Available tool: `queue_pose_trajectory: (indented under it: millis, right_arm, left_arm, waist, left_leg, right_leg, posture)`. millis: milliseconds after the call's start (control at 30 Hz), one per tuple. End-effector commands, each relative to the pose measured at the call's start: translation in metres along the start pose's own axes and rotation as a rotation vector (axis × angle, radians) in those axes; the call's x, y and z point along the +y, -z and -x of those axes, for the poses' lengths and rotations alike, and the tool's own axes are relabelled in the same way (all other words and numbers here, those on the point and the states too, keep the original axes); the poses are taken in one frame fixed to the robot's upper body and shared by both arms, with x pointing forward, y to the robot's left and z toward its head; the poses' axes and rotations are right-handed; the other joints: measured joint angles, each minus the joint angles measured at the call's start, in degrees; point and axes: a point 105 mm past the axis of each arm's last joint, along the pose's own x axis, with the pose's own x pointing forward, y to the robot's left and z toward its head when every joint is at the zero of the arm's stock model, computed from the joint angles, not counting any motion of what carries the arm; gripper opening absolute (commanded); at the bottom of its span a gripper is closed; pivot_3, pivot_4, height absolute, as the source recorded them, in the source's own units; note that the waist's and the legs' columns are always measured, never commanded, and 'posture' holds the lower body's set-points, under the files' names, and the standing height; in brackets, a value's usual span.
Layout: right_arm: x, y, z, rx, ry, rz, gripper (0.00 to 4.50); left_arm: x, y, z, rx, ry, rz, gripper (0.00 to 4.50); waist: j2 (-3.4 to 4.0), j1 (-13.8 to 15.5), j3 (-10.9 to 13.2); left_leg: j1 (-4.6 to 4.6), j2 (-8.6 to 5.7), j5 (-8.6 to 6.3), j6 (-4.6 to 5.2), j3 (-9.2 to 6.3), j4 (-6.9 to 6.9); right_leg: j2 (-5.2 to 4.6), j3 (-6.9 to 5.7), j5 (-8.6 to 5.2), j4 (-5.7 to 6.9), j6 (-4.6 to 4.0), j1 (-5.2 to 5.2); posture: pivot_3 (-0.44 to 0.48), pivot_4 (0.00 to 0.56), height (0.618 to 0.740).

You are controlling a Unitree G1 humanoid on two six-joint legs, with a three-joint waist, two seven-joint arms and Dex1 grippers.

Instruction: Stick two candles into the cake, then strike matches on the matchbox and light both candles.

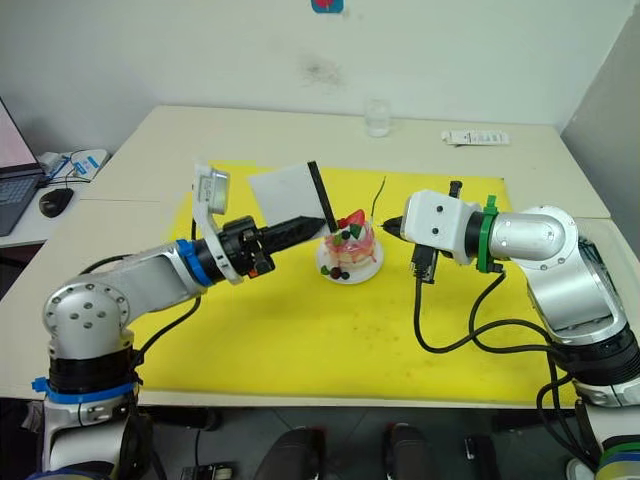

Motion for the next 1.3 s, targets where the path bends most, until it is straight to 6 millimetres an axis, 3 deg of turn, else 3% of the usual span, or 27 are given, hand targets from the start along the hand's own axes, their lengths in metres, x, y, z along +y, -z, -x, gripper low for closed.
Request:
queue_pose_trajectory:
  millis: [33, 367, 1300]
  right_arm:
    - [-0.004, -0.015, 0.002, -0.037, 0.035, 0.046, 0.04]
    - [0.013, -0.012, -0.008, -0.02, -0.023, 0.097, 0.04]
    - [0.02, -0.014, -0.024, -0.049, -0.046, 0.109, 0.04]
  left_arm:
    - [-0.005, 0.003, -0.005, -0.012, 0.003, -0.031, 0.0]
    - [0.002, 0.018, -0.013, -0.023, -0.018, 0.021, 0.0]
    - [-0.004, 0.02, -0.016, -0.012, 0.012, 0.019, 0.0]
  waist:
    - [0.0, 0.0, 0.0]
    - [0.0, -0.1, 0.0]
    - [0.0, -0.1, 0.0]
  left_leg:
    - [0.0, -0.02, 0.0, 0.0, 0.01, 0.03]
    - [0.06, -0.03, 0.01, 0.01, 0.02, 0.04]
    - [0.07, -0.03, 0.01, 0.01, 0.0, 0.03]
  right_leg:
    - [0.0, 0.01, 0.04, 0.0, 0.05, 0.01]
    - [0.1, 0.04, 0.13, 0.01, 0.05, 0.04]
    - [0.12, 0.03, 0.13, 0.04, 0.04, 0.03]
  posture:
    - [0.0, 0.15, 0.74]
    - [0.0, 0.15, 0.74]
    - [0.0, 0.15, 0.74]
